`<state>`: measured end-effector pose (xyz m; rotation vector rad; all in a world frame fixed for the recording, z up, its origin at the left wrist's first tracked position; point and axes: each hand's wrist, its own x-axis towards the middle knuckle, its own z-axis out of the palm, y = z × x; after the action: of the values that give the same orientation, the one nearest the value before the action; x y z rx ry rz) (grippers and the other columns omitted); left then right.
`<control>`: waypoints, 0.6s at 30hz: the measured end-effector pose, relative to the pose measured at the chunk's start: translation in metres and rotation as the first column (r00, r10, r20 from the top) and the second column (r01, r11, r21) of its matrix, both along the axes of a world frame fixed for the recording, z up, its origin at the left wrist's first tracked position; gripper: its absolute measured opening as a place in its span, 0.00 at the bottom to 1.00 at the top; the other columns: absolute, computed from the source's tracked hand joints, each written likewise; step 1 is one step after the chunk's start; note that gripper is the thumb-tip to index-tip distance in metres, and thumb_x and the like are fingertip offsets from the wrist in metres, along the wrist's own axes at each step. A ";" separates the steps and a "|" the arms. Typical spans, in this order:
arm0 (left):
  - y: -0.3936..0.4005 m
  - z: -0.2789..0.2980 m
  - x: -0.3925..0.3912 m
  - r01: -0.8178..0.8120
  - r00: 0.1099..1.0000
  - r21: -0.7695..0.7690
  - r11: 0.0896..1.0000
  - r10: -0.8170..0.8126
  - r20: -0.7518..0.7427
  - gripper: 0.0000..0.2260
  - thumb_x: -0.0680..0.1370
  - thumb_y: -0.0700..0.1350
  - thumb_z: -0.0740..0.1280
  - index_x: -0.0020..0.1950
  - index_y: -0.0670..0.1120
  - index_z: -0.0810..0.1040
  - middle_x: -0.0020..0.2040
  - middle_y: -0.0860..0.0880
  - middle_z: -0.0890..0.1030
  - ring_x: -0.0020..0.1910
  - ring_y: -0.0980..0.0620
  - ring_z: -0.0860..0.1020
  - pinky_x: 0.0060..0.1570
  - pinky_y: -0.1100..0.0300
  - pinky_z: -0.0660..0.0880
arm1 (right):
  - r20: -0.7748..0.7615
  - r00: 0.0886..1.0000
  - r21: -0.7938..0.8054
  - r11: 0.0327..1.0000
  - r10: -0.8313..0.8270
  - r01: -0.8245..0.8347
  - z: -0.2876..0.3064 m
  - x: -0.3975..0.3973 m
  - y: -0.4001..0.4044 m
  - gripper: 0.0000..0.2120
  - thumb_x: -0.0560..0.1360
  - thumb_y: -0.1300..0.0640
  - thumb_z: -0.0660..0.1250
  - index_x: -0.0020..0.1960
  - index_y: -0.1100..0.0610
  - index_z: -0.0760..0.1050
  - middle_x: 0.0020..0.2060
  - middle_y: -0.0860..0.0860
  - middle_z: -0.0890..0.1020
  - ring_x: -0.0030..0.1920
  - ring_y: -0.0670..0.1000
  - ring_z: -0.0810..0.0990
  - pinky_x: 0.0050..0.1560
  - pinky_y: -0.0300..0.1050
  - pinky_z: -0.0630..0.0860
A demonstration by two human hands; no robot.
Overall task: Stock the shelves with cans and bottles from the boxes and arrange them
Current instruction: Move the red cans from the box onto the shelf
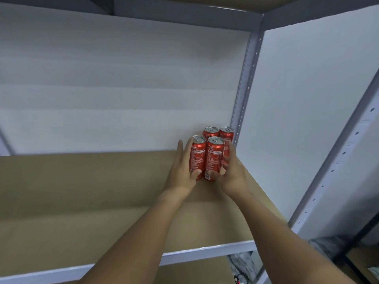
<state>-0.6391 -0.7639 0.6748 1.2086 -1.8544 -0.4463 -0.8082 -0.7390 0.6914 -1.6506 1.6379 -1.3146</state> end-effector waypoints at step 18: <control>0.224 -0.118 0.134 -0.074 0.967 -0.397 0.915 0.163 0.194 0.05 0.75 0.40 0.71 0.49 0.45 0.78 0.47 0.47 0.79 0.47 0.44 0.74 0.47 0.49 0.72 | -0.446 0.895 -0.295 0.945 -0.004 -0.143 -0.114 0.151 0.209 0.04 0.77 0.59 0.70 0.50 0.57 0.81 0.43 0.49 0.81 0.40 0.45 0.76 0.44 0.37 0.73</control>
<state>-0.5047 -0.5396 0.5565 1.1215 -1.9272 0.1321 -0.6576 -0.5299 0.5775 -2.3262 1.6422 -1.2863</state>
